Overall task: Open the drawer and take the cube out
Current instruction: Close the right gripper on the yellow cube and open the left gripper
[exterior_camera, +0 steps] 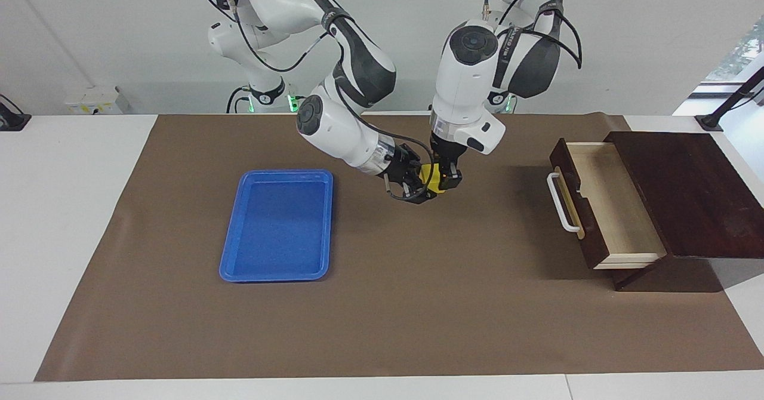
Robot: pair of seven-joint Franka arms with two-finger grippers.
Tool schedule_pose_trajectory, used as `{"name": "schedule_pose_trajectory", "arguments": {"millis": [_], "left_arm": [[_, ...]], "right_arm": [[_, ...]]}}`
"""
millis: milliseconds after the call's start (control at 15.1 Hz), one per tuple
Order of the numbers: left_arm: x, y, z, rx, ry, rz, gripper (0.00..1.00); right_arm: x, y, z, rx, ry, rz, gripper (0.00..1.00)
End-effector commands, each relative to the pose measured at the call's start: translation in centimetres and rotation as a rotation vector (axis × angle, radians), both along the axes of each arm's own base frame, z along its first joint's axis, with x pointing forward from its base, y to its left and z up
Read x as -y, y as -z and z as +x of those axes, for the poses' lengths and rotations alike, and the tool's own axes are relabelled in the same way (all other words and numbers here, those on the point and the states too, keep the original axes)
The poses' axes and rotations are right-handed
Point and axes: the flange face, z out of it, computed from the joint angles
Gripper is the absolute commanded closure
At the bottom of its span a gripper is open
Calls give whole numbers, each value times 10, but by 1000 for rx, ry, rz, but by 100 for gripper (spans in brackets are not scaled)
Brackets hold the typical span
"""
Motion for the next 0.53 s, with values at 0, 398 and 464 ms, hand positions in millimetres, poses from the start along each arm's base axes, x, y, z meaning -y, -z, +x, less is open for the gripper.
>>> {"name": "schedule_pose_trajectory", "arguments": {"millis": [0, 398, 464], "left_arm": [[-3, -3, -1, 20, 16, -11, 100], [-11, -6, 5, 22, 6, -33, 0], [-15, -4, 6, 16, 20, -29, 0]], "right_arm": [[12, -4, 10, -26, 1, 2, 100], [12, -5, 10, -28, -3, 3, 100], [13, -5, 11, -30, -3, 2, 100]]}}
